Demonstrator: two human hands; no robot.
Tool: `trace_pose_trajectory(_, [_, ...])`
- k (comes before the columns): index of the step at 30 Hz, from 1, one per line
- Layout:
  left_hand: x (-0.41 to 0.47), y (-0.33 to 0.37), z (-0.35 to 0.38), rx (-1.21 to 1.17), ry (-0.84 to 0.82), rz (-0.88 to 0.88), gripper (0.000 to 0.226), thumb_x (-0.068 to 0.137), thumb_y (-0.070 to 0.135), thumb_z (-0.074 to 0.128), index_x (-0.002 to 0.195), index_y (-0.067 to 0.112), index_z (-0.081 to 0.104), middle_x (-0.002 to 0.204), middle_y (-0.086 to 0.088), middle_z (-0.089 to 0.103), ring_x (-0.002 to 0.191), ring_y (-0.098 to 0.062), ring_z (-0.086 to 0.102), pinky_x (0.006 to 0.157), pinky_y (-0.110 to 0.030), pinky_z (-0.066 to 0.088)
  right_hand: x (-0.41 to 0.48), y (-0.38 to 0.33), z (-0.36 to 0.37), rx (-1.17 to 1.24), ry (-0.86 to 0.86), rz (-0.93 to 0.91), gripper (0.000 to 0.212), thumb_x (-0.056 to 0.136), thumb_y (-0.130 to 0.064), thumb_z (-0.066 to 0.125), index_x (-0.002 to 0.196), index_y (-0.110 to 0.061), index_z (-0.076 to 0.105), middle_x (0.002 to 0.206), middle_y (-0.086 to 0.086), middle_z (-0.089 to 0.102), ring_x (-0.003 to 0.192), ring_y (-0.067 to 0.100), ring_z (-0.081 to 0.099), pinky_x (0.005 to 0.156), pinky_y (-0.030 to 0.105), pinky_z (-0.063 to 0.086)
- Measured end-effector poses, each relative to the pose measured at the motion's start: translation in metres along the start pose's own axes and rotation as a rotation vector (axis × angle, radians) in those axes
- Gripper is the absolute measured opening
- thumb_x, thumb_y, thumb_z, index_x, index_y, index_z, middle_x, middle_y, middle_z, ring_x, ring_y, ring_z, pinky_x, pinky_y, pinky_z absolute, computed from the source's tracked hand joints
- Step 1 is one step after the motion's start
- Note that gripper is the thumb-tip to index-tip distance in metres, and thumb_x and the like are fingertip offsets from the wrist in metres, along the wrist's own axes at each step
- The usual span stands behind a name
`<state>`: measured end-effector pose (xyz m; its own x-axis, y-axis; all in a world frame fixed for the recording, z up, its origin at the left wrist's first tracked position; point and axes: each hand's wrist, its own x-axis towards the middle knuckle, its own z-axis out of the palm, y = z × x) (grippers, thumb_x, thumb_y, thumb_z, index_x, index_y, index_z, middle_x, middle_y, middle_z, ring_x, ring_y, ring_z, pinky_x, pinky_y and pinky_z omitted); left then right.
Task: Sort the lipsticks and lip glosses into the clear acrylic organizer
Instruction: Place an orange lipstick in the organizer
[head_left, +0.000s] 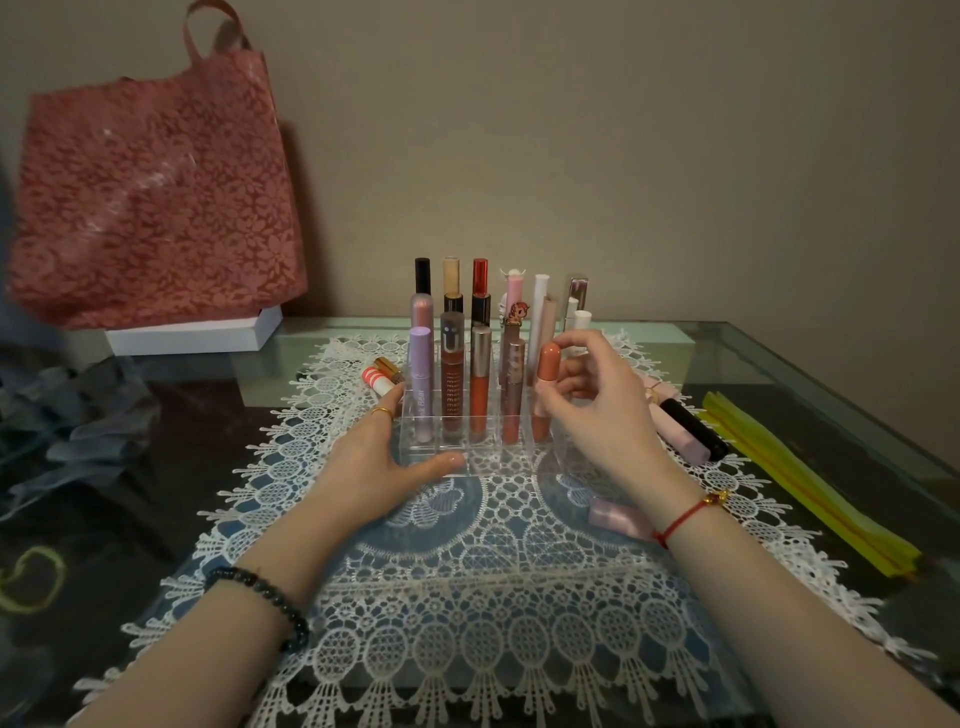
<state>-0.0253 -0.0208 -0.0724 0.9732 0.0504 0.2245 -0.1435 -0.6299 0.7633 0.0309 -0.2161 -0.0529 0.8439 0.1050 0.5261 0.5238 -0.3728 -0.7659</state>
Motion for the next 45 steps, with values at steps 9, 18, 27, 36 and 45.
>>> trace_pose_trajectory(9, [0.0,0.0,-0.001,0.026,-0.003,-0.006,0.106,0.05,0.057,0.064,0.14,0.025,0.019,0.127,0.003,0.052,0.104,-0.012,0.051,0.088,-0.027,0.037,0.001,0.001,0.0,-0.016,0.004,0.014,0.038,0.077,-0.008,0.065,0.105,-0.029,0.049,0.085,-0.006,0.058,0.075,0.004,0.058,0.058,0.012,0.049])
trace_pose_trajectory(18, [-0.001,0.001,0.0,0.012,0.003,0.0,0.099,0.056,0.05,0.069,0.139,0.026,0.021,0.117,0.008,0.055,0.097,-0.009,0.053,0.083,-0.026,0.038,0.0,-0.001,0.0,-0.029,-0.005,0.017,0.039,0.078,-0.009,0.064,0.109,-0.027,0.048,0.086,-0.006,0.057,0.077,0.003,0.056,0.058,0.014,0.047])
trace_pose_trajectory(27, [-0.002,0.0,0.001,-0.031,-0.004,-0.019,0.101,0.052,0.053,0.067,0.139,0.028,0.02,0.119,0.007,0.056,0.101,-0.013,0.055,0.084,-0.028,0.038,-0.002,-0.005,-0.006,-0.06,0.047,0.0,0.04,0.076,-0.013,0.067,0.107,-0.027,0.047,0.088,-0.009,0.055,0.08,0.0,0.054,0.062,0.008,0.046])
trace_pose_trajectory(36, [0.001,-0.003,0.002,0.0,0.001,-0.03,0.1,0.057,0.052,0.071,0.139,0.027,0.019,0.119,0.006,0.057,0.094,-0.009,0.055,0.078,-0.024,0.039,-0.004,-0.047,-0.049,-0.041,0.062,-0.06,0.04,0.076,-0.02,0.069,0.108,-0.033,0.047,0.093,-0.009,0.059,0.082,0.002,0.058,0.067,0.014,0.05])
trace_pose_trajectory(45, [0.001,-0.004,0.002,-0.015,0.003,0.003,0.1,0.055,0.053,0.071,0.138,0.028,0.021,0.106,0.017,0.054,0.088,-0.003,0.053,0.079,-0.024,0.038,-0.048,-0.043,-0.085,-0.472,-0.411,-0.064,0.045,0.074,-0.031,0.066,0.115,-0.038,0.047,0.102,-0.023,0.051,0.089,-0.011,0.048,0.071,0.004,0.042])
